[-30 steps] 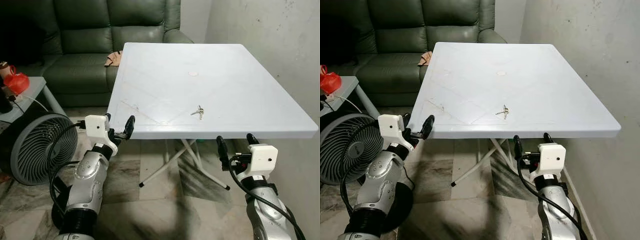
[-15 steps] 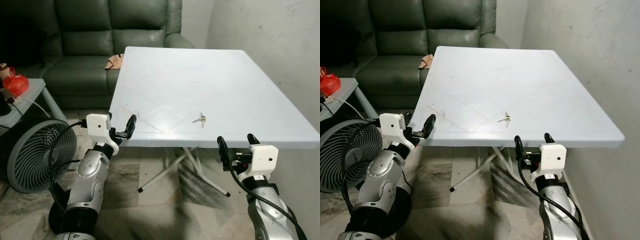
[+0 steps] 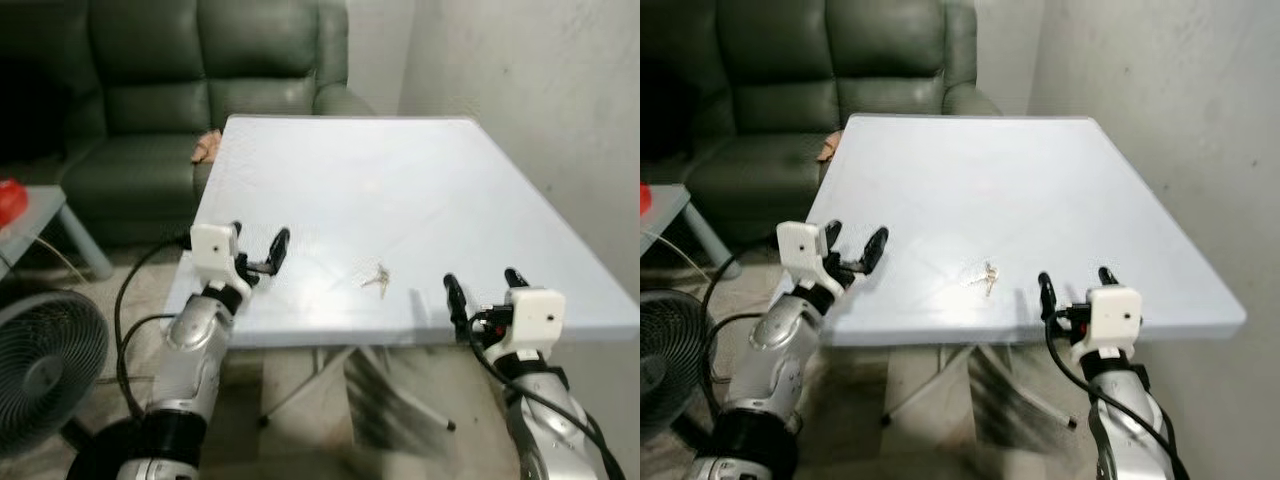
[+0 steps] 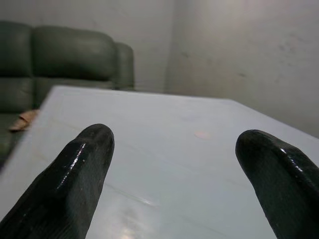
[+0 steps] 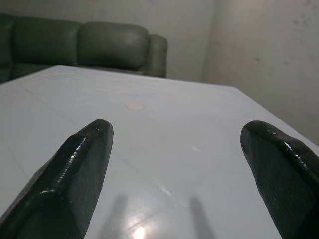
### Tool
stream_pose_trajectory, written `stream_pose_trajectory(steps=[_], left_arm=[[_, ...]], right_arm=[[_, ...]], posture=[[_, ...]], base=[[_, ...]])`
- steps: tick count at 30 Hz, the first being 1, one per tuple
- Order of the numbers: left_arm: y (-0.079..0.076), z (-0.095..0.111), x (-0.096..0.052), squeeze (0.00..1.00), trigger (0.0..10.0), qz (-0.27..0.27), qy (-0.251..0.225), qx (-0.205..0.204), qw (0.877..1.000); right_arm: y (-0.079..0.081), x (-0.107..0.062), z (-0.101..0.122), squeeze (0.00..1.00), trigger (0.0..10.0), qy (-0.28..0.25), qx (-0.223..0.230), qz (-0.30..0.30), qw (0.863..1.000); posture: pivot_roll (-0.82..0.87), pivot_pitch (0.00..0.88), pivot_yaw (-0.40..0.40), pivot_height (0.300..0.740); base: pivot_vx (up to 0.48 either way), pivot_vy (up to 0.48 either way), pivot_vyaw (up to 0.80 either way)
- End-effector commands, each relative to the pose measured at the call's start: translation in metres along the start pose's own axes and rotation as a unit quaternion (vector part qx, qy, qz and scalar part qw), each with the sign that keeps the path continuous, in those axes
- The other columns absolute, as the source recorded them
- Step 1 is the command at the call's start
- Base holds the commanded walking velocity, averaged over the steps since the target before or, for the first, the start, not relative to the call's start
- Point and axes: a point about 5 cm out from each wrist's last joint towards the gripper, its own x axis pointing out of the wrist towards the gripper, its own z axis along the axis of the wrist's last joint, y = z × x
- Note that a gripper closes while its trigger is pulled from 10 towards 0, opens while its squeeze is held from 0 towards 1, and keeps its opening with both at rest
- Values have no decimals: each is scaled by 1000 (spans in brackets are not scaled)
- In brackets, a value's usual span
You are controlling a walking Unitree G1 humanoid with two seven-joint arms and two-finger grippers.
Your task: Hang keys on a hook
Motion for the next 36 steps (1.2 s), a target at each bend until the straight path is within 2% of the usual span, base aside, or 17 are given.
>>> stream_pose_trajectory(steps=[1,7,11,15,26,31,36], left_arm=[[6,2,-2,0,10000,10,1,7,1000],[2,3,-2,0,10000,8,-10,9,1000],[-1,3,-5,0,10000,3,-19,23,1000],[-1,3,-6,0,10000,4,-18,23,1000],[-3,0,-8,0,10000,2,-15,30,999],[-11,-7,-11,0,10000,-30,-1,57,998],[-18,-9,-12,0,10000,-51,0,54,997]], right_arm=[[6,3,4,0,10000,-9,4,11,1000],[5,4,5,0,10000,-10,2,14,1000],[4,5,6,0,10000,-8,-20,27,999],[4,6,6,0,10000,-8,-25,29,999],[5,9,7,0,10000,-5,-33,46,998],[4,9,7,0,10000,-6,-23,36,999],[4,10,6,0,10000,1,-45,42,998]], posture=[[-48,0,-8,740],[-46,0,-11,740],[-44,0,-14,740],[-41,0,-19,740],[-34,0,-28,740],[-35,0,-27,740],[-37,0,-24,740]], base=[[379,0,0],[80,0,0],[0,0,0],[0,0,0],[0,0,710],[0,0,0],[0,0,0]])
